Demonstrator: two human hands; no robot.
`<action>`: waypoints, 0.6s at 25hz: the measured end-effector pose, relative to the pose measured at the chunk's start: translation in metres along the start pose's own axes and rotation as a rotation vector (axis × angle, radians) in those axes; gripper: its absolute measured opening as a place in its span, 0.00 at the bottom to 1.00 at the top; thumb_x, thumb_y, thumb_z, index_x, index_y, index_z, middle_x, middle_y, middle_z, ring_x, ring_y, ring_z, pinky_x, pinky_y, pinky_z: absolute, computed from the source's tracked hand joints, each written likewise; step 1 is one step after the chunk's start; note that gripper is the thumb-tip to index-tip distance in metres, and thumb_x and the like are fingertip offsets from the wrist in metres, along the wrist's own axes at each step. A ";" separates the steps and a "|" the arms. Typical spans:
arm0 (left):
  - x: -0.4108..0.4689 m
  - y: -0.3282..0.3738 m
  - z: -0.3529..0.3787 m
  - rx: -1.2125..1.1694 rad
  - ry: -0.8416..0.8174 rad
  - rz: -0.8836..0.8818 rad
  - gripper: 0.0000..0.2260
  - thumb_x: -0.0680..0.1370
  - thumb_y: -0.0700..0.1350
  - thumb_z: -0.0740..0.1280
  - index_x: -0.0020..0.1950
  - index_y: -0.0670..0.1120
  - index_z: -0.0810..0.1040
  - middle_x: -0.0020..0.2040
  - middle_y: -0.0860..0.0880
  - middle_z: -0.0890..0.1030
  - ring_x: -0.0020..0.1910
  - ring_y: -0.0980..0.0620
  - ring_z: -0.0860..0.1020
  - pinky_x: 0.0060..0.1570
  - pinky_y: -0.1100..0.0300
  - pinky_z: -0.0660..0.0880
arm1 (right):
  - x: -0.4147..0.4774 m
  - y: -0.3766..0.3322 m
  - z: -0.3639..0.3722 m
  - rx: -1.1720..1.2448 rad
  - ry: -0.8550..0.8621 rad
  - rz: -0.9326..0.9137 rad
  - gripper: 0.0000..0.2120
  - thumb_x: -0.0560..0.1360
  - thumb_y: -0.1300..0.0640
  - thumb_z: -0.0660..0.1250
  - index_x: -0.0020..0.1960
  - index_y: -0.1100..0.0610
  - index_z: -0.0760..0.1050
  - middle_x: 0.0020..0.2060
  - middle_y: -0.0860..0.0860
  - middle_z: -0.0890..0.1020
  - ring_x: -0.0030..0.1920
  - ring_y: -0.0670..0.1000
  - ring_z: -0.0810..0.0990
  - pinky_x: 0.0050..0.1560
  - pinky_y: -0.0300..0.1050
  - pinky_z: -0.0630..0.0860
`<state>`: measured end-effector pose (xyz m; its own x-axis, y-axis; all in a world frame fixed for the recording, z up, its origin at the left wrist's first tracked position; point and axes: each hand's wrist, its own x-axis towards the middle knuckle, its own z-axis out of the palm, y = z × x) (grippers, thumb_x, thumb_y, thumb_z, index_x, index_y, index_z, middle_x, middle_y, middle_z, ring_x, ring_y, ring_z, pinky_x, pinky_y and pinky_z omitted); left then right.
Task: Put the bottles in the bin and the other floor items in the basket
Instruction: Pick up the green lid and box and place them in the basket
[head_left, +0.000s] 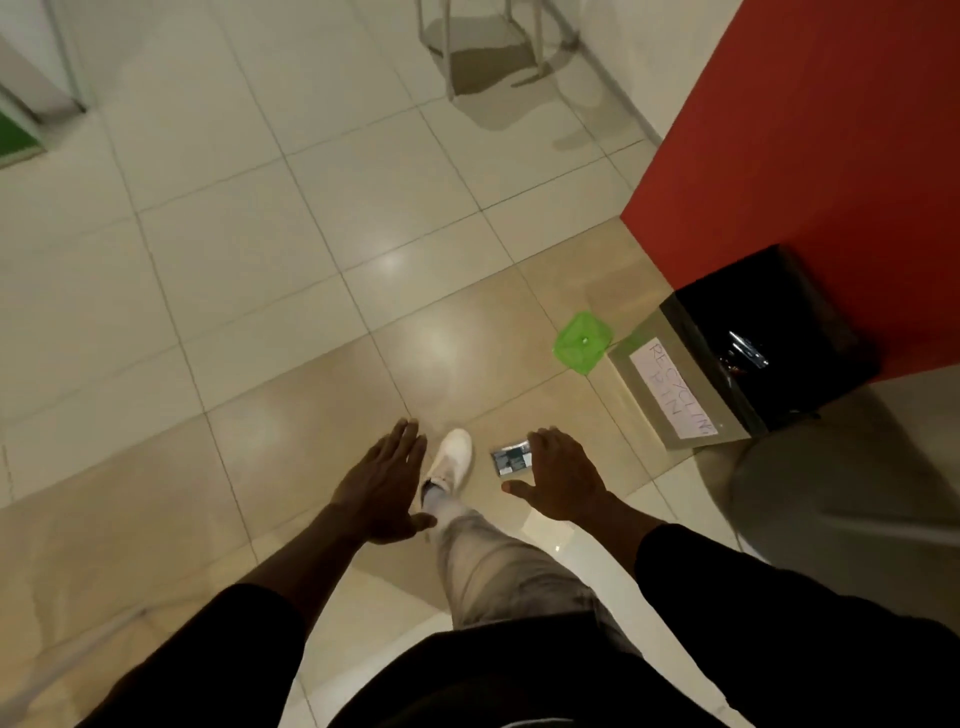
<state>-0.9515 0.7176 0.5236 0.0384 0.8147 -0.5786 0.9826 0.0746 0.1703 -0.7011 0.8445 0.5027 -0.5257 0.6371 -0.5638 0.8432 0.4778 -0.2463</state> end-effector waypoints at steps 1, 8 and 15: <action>0.019 -0.012 -0.016 0.029 -0.013 0.035 0.55 0.75 0.71 0.66 0.85 0.39 0.41 0.84 0.40 0.36 0.84 0.42 0.36 0.83 0.48 0.45 | 0.012 0.001 -0.004 0.045 0.000 0.042 0.44 0.77 0.31 0.64 0.77 0.63 0.60 0.75 0.61 0.68 0.78 0.62 0.63 0.78 0.55 0.60; 0.152 -0.092 -0.149 0.330 -0.118 0.301 0.54 0.76 0.71 0.65 0.85 0.38 0.44 0.85 0.38 0.39 0.85 0.41 0.39 0.83 0.46 0.49 | 0.095 -0.003 -0.060 0.312 0.094 0.340 0.42 0.77 0.33 0.65 0.75 0.65 0.63 0.72 0.62 0.72 0.73 0.61 0.69 0.75 0.54 0.64; 0.259 -0.086 -0.221 0.422 -0.215 0.553 0.54 0.76 0.71 0.65 0.85 0.38 0.43 0.85 0.39 0.37 0.84 0.42 0.37 0.82 0.47 0.49 | 0.127 -0.009 -0.080 0.535 0.195 0.641 0.43 0.77 0.32 0.64 0.77 0.63 0.61 0.71 0.59 0.72 0.72 0.59 0.69 0.75 0.53 0.64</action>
<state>-1.0660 1.0491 0.5356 0.5419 0.5345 -0.6486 0.7937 -0.5791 0.1860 -0.7839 0.9692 0.4962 0.1022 0.8024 -0.5879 0.8980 -0.3287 -0.2925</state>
